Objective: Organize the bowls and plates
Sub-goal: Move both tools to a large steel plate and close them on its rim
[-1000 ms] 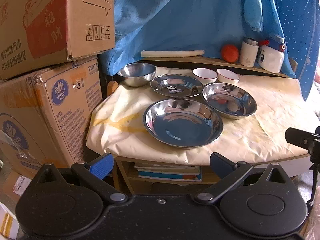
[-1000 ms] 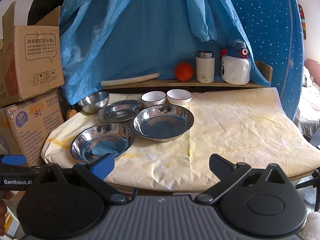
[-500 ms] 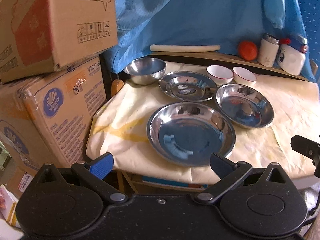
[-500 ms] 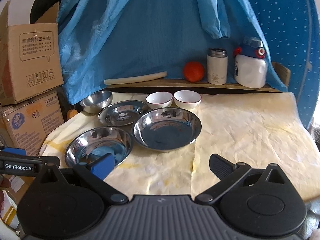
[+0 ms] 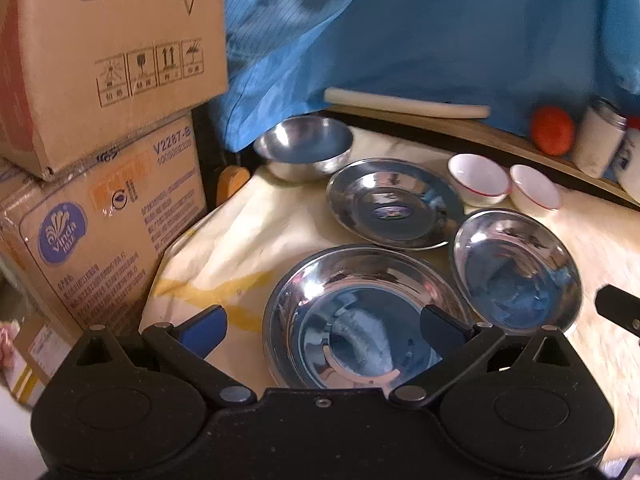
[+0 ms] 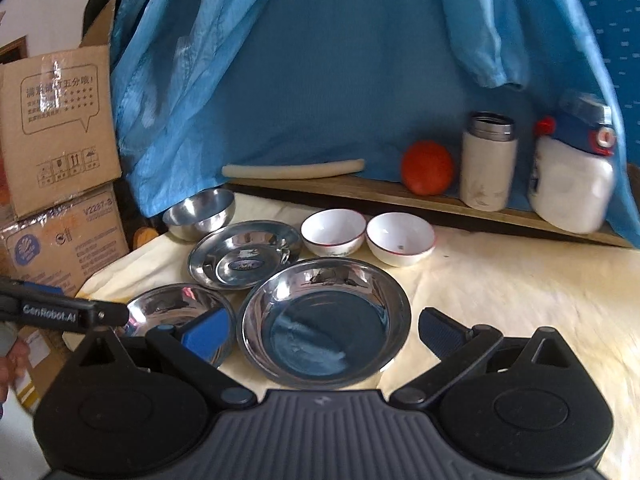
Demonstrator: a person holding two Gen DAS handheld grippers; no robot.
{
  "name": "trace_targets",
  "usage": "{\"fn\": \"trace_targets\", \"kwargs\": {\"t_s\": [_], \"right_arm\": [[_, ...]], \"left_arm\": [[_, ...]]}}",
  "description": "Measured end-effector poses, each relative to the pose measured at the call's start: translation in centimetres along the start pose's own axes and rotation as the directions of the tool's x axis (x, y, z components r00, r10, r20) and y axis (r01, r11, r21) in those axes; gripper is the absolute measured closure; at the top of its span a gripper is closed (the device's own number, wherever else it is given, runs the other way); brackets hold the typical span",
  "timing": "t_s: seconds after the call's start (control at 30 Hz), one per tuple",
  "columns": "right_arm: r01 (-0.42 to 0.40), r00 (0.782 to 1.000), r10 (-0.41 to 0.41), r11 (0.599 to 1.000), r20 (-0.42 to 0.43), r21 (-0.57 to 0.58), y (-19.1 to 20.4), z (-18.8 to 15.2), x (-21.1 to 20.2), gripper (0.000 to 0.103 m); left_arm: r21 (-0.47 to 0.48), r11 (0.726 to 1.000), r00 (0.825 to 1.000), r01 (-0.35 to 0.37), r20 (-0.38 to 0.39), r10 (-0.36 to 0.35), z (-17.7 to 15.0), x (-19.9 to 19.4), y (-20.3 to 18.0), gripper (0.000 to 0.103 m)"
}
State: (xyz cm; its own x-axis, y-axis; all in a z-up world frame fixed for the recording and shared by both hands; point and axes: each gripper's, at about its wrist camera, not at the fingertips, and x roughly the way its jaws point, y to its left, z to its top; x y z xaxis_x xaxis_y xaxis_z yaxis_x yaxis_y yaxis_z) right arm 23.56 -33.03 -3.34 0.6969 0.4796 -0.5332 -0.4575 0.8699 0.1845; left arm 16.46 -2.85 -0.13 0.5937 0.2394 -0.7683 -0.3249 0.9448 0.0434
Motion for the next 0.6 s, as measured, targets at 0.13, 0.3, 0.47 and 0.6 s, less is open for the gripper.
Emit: {"fn": "trace_targets", "kwargs": {"t_s": [0.13, 0.3, 0.47, 0.6], "right_arm": [[-0.071, 0.997, 0.069, 0.996, -0.029, -0.059, -0.6, 0.6, 1.7, 0.000], [-0.201, 0.977, 0.192, 0.973, -0.094, -0.110, 0.8, 1.2, 3.6, 0.000], [-0.322, 0.934, 0.301, 0.943, -0.193, -0.087, 2.5, 1.3, 5.5, 0.000], [-0.395, 0.887, 0.369, 0.918, -0.279, -0.043, 3.4, 1.2, 6.9, 0.000]], "left_arm": [[-0.021, 0.999, 0.999, -0.042, -0.026, 0.041, 0.3, 1.4, 0.2, 0.001], [-0.059, 0.996, 0.994, -0.073, -0.090, 0.067, 0.3, 2.7, 1.2, 0.001], [-0.055, 0.996, 0.990, -0.077, -0.123, 0.069, 0.5, 3.8, 2.3, 0.001], [-0.034, 0.998, 0.989, -0.050, -0.141, 0.045, 0.9, 4.7, 3.1, 0.001]]}}
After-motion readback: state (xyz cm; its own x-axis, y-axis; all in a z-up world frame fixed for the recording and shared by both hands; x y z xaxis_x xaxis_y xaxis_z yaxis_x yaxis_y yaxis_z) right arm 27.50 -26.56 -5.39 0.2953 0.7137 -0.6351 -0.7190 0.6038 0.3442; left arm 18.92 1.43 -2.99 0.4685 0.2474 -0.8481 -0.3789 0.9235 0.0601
